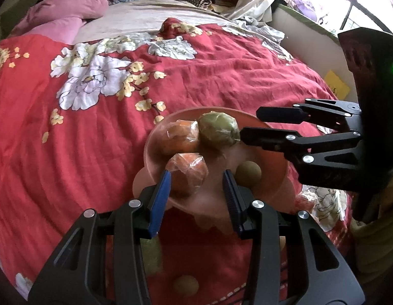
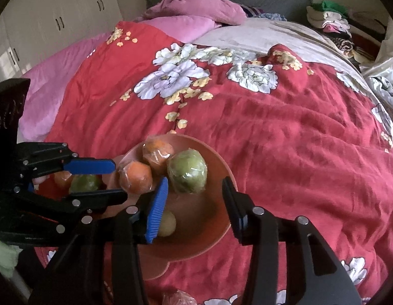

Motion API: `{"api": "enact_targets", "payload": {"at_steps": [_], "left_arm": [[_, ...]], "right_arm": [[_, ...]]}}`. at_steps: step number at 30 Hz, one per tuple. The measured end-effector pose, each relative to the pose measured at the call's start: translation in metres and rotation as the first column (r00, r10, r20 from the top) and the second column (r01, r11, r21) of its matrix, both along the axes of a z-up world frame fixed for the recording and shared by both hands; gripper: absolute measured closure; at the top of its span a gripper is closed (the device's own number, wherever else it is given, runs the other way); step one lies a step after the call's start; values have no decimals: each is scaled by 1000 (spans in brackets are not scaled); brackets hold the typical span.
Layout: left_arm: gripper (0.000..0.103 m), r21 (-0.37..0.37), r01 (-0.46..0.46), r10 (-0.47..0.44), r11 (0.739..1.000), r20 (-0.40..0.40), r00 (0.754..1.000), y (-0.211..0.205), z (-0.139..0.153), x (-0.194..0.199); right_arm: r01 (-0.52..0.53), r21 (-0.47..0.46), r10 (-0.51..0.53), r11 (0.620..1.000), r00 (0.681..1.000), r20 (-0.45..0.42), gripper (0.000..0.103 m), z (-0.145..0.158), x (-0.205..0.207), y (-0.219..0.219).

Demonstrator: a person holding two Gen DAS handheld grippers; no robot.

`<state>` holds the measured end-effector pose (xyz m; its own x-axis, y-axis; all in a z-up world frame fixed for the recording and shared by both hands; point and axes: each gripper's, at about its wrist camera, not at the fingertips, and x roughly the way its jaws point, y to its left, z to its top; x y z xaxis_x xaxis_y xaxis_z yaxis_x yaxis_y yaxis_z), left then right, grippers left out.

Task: Organize fruits
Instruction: 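Open left gripper releasing the orange in the bowl while right gripper withdraws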

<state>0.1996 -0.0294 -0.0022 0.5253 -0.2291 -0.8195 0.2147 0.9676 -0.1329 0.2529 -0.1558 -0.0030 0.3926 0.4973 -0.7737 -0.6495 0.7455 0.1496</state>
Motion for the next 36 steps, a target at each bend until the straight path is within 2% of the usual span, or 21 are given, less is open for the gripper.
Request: {"api": "enact_targets", "payload": {"at_steps": [10,13,16,18,20,36], "left_arm": [[68,-19,-11,12,1000,39,999,8,12,-10],[61,-21,-19,20,1000,48,999,13,15,-14],[61,-24,-32,33,999,58,998,21,17,-17],[57,-27,-44,45,999,64,997,27,19,-19],[53,-25,-55,57,998,74,996,32,22,-22],[36,-53,-114,121,992,165,979,64,44,-47]], "right_arm": [[7,26,-8,1000,1000,18,45,9,-4,-4],[11,36,-12,999,1000,24,40,12,-6,-5],[14,39,-15,999,1000,27,36,13,-7,-4],[12,35,-13,999,1000,29,35,13,-8,-3],[14,34,-15,999,999,31,29,14,-8,-3],[28,61,-33,998,996,79,13,25,-14,-4]]}}
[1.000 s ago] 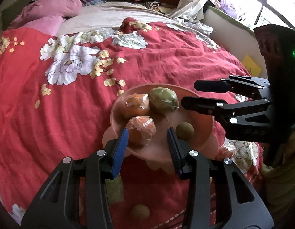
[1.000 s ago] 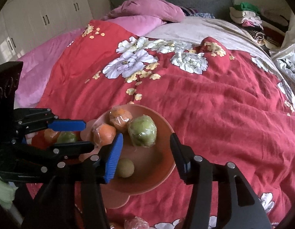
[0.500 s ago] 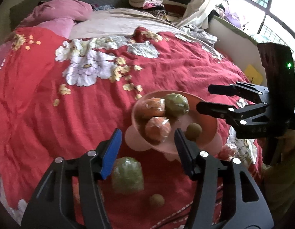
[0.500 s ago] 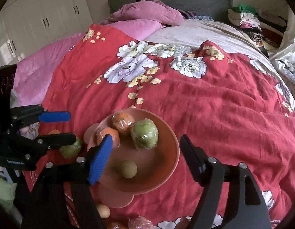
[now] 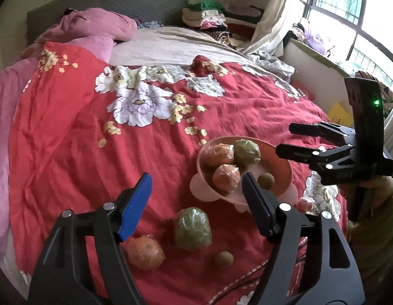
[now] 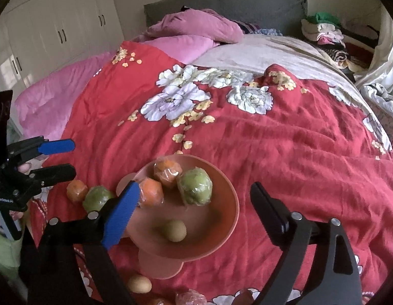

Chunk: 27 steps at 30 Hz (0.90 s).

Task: Organize fruits
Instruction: 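Open left gripper releasing the orange in the bowl while right gripper withdraws, then withdraw both grippers from the bowl back over the bedspread fruits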

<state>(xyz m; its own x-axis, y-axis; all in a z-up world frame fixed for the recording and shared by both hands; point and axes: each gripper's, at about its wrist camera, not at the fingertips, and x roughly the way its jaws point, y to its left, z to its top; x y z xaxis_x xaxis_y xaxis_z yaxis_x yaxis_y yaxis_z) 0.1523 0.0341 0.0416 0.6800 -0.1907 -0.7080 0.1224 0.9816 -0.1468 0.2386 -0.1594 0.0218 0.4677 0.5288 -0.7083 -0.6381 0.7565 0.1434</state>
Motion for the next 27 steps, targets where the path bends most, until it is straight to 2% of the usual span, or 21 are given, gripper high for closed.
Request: {"api": "enact_targets", "payload": {"at_steps": [10,14,27], "left_arm": [[22,-22,-32,33,999,43,999,18,5,-13],[12,-22,-56,57,998,58,997,25,8,-19],[10,7,-88,87,996,87,992,33,18,-38]], "right_arm": [[34,6,-34,999,998,46,7,12,-14,-2],[46,-1,-45,999,995,87,5,18,-26,-1],[48,35,-54,998,983,177,5,43,-62,1]]}}
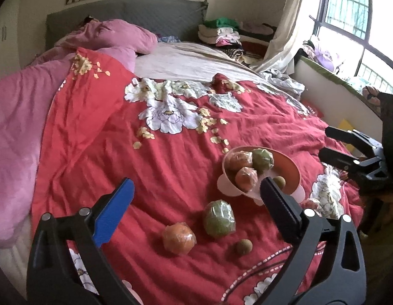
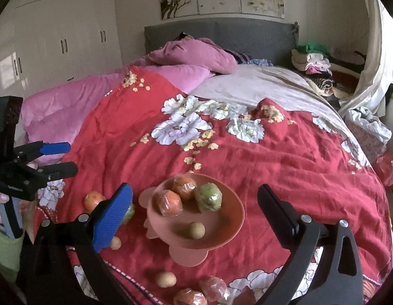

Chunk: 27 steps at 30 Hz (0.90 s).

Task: Organize fruits
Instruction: 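Withdraw both grippers from the bowl back over the bedspread fruits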

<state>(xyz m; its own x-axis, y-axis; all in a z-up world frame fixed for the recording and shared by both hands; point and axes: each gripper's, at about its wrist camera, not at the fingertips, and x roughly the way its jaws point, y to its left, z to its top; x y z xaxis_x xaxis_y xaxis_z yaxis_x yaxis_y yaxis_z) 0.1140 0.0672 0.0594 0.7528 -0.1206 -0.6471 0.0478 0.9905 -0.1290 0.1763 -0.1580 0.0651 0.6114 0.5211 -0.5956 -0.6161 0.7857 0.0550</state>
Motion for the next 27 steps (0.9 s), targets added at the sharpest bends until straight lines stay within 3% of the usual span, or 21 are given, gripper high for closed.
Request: {"api": "enact_targets", "payload": {"at_steps": [27], "left_arm": [[10,31,36,-33,999,-74,997,-20,-29,-20]], "right_arm": [[54,-23,-56,998,997,-61,5,-21,-41,-17]]}}
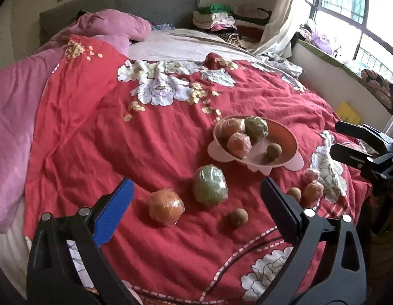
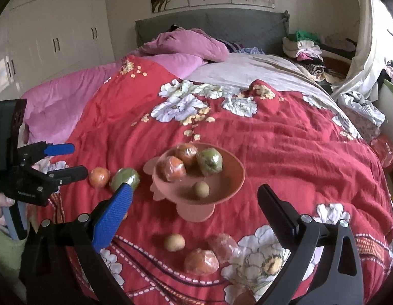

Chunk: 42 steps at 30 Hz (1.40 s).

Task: Organize fruits
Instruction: 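Withdraw both grippers from the bowl back over the bedspread fruits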

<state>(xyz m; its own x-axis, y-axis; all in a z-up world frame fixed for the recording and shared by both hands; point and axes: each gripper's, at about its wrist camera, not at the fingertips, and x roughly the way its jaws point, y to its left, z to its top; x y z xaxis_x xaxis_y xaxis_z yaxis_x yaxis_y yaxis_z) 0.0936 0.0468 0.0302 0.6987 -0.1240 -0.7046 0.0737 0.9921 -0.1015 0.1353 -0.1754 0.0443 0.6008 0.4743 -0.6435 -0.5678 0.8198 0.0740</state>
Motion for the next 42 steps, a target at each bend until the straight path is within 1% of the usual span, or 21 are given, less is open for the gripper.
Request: {"api": "enact_targets", "payload": {"at_steps": [13,22,27,35,39,42], "left_arm": [[10,0,-14,14,1000,-21,1000,6,-7,-8],[10,14,-22,23,1000,-61,998,11,-22,-13],[10,22,-18,20,1000,-87,996,10,-32,-12],[10,31,20,-17,999,-105,994,3,-39,-12],[10,27,32,-29,999,-113,993,2,-41,-11],[10,22,21,-18,1000,-114,993,7,-42,-9]], "right_arm": [[17,-38,-17,999,1000,-18,5,-14,-15,-4],[36,-59,-40,998,997,-61,5,-30,-23,-11],[43,-86,-51,995,994,-98,5,-45,-28,-15],[44,-114,-61,993,986,-155,5,-67,-36,-15],[48,-116,-67,992,984,-166,5,-71,-38,-16],[49,-116,-68,992,983,-169,5,-72,-39,-17]]}}
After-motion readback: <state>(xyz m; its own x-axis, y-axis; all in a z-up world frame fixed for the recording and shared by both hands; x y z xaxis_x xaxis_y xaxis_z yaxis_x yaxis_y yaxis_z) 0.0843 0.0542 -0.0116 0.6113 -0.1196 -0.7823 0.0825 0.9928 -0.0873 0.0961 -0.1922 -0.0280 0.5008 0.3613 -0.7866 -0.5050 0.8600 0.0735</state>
